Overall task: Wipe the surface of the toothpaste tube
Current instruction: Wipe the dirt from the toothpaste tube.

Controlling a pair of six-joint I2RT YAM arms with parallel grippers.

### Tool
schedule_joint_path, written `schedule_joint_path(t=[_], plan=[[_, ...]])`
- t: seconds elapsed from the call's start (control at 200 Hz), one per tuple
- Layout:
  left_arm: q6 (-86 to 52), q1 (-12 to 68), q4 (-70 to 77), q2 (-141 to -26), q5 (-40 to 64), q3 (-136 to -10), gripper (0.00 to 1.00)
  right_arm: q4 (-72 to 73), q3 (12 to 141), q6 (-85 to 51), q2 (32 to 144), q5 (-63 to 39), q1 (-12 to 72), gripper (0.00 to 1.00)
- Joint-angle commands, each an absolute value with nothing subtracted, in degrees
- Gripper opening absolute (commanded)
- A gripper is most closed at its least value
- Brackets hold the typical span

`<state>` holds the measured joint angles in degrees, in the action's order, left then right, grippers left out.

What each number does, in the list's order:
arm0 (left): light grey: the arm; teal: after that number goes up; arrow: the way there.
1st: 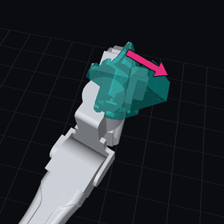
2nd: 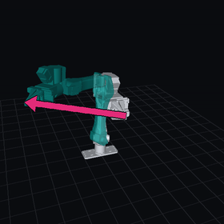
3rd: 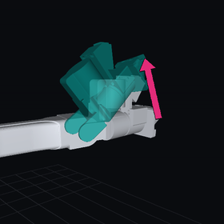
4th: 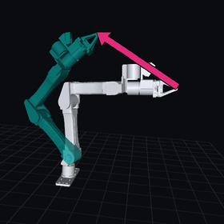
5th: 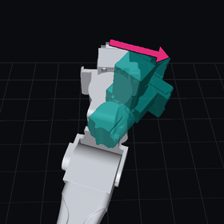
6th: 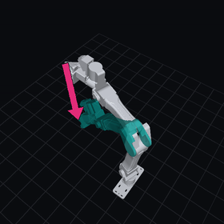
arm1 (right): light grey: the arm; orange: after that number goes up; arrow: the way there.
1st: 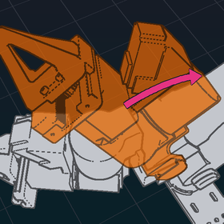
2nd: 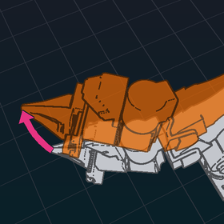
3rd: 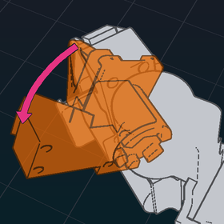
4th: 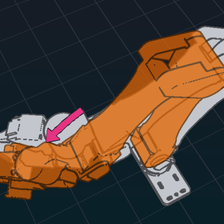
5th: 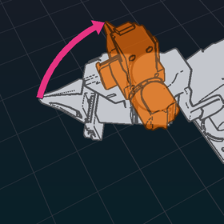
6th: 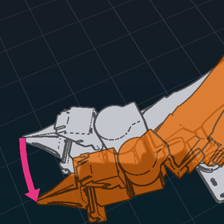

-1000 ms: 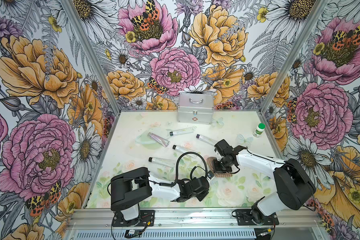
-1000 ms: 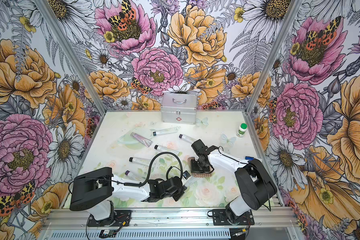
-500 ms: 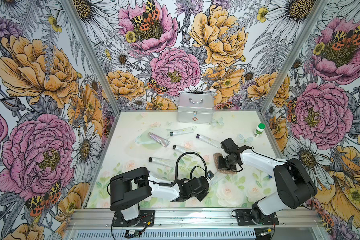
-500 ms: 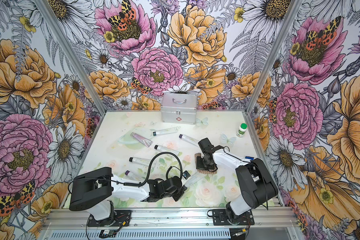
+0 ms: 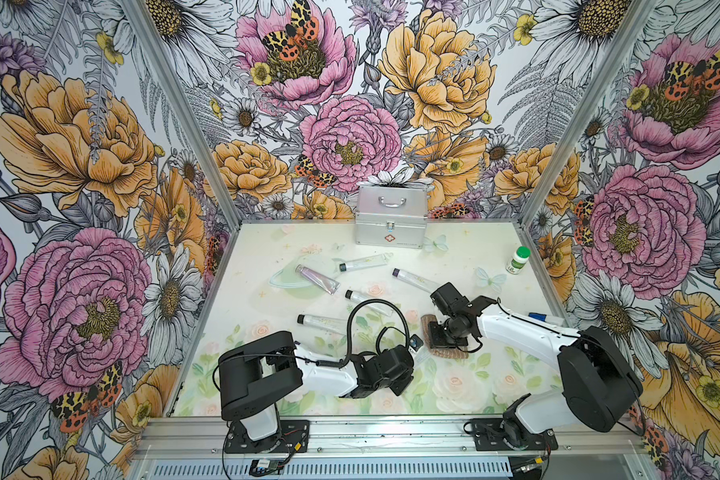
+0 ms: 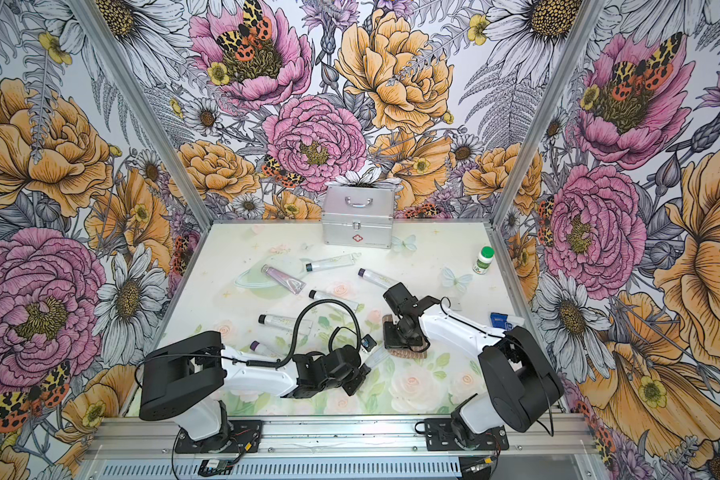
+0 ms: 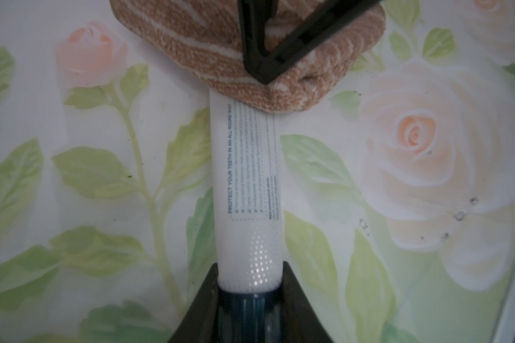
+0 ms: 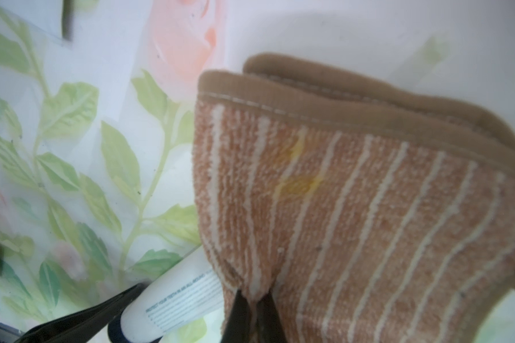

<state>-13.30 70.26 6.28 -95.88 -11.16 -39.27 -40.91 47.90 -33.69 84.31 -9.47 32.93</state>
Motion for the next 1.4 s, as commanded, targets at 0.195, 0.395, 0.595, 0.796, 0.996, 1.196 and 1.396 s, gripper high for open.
schedule_joint_path(t=[0.195,0.395,0.595,0.796,0.996,1.196,1.396], plan=[[-13.35,69.31,3.6,-94.57,-12.39,-37.62,0.29,-39.86,49.25,-33.58,91.66,-5.98,32.08,0.0],[-13.66,69.21,3.94,-93.66,-12.39,-36.83,0.29,-38.91,47.55,-31.7,92.21,-5.28,25.7,0.0],[-13.7,69.17,4.04,-93.67,-12.39,-36.76,0.29,-39.02,48.59,-30.97,90.59,-7.78,24.66,0.0],[-13.64,69.01,4.12,-93.41,-12.39,-36.74,0.29,-39.12,52.56,-33.39,89.2,-11.04,30.03,0.0],[-13.67,68.82,4.13,-93.34,-10.56,-36.82,0.29,-39.0,54.33,-34.65,91.49,-11.32,33.84,0.0],[-13.69,68.73,4.12,-93.2,-10.46,-36.74,0.29,-38.91,52.68,-32.35,96.38,-8.54,31.49,0.0],[-13.97,68.67,4.48,-92.46,-10.46,-36.13,0.28,-38.23,49.66,-29.91,96.66,-6.62,25.17,0.0]])
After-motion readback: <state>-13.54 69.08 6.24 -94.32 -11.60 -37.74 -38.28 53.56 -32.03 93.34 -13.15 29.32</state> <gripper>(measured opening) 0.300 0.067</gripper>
